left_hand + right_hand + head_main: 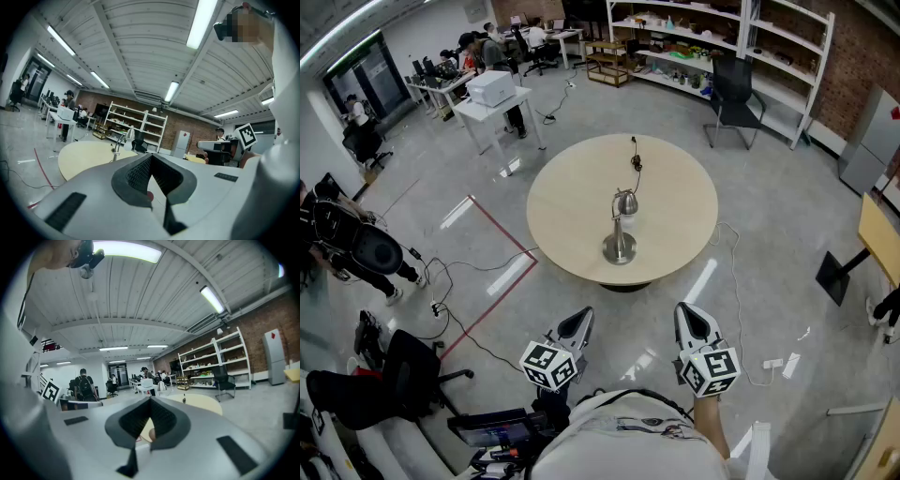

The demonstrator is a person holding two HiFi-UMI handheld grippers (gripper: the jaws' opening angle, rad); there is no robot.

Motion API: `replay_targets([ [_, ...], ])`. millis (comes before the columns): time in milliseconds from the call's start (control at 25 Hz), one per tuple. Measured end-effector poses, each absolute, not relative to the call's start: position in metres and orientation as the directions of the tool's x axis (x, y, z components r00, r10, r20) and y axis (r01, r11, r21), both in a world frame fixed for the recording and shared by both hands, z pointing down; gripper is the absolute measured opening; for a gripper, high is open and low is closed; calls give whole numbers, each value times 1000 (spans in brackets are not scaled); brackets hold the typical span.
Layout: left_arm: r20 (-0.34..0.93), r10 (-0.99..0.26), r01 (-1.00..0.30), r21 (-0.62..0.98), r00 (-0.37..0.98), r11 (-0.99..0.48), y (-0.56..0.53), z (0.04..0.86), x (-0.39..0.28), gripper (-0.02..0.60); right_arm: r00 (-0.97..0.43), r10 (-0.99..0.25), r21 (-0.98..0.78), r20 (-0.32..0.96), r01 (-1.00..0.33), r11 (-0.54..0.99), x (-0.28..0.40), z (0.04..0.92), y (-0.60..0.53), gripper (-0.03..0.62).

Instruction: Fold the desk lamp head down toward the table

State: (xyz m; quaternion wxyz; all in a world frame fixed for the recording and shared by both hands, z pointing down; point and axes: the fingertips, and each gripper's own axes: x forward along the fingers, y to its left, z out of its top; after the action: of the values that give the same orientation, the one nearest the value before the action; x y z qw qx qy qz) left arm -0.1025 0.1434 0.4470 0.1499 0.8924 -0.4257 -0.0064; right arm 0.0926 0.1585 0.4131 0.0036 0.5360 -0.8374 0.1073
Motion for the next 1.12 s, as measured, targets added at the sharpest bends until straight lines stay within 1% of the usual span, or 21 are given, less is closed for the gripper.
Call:
replay_targets([
  [360,125,-755,-755,261,644,-601,142,444,-83,0,-438,-891,-171,125,-894,415,104,413,152,5],
  [720,138,-771,-773,265,622,-576,151,440,-68,0,-507,-853,-201,125,-855,479,105,408,159,5],
  [920,185,-772,-785,286,608,-550,161,460,-56,0,-559,-815,-235,151,-821,520,100,424,162,5],
  [1120,237,-764,-793,299,601,-531,151,486,-56,0,-578,-798,-286,172,-804,521,93,448,144,5],
])
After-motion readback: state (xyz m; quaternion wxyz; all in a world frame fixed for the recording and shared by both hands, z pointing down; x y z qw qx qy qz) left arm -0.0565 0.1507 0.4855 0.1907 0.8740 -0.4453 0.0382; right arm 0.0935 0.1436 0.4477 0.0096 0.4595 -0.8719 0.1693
